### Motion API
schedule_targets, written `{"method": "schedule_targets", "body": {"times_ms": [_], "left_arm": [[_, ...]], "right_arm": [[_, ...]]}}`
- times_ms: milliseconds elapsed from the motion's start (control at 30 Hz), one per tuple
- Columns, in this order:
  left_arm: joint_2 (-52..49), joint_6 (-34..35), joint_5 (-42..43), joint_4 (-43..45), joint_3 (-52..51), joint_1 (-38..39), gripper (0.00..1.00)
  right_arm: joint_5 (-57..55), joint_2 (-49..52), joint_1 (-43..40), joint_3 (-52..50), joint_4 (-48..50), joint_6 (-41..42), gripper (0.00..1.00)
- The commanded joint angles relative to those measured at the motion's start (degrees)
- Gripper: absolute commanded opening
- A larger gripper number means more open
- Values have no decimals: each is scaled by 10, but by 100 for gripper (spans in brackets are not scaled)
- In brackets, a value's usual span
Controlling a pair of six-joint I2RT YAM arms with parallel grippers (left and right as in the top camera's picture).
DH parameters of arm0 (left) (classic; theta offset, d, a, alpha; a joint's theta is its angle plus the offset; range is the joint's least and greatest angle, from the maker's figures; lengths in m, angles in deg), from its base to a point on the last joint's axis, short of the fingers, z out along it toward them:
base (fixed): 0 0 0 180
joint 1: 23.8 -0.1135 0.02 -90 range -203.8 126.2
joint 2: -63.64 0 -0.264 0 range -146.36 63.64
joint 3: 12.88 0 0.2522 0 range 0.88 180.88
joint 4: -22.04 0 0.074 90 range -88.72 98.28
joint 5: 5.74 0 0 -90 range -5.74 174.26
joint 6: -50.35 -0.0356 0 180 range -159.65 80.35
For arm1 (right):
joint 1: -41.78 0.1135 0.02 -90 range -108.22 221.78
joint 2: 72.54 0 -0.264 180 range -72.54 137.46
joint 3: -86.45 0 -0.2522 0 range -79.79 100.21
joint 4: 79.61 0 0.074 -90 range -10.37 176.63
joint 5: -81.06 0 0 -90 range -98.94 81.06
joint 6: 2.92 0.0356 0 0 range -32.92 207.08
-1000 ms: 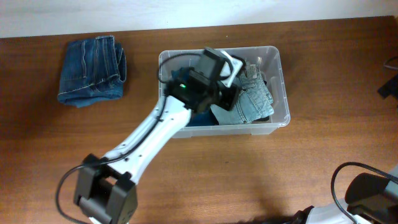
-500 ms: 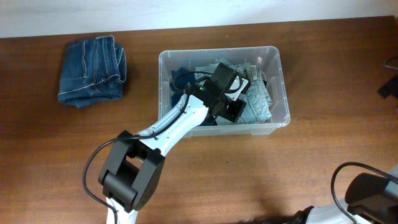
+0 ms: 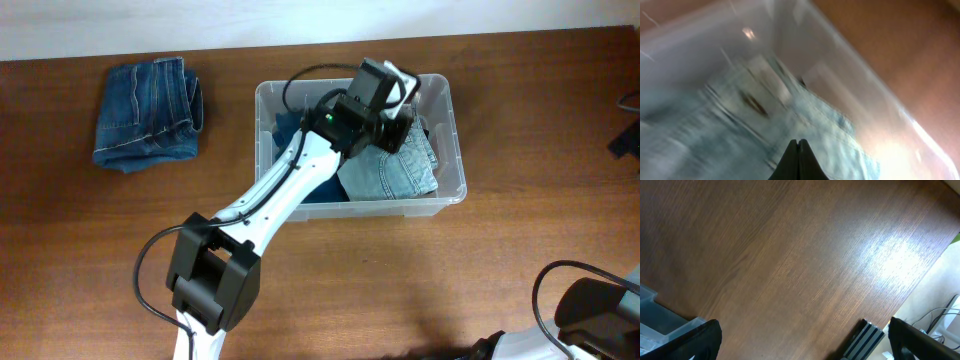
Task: Pack container
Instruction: 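Press the jeans down into the bin with the left gripper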
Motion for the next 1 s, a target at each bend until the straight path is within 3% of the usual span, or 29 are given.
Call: {"method": "schedule_targets", "body": {"times_ms": [0, 533, 967], "left_arm": [[-6, -12, -91, 14, 6, -5, 1], [-126, -11, -82, 42, 6, -12, 1], [-69, -11, -82, 44, 36, -12, 3]], "right_arm": [[-3, 2, -1, -2, 2, 7, 98], [-3, 2, -1, -2, 2, 7, 99], [-3, 2, -1, -2, 2, 7, 99]]}}
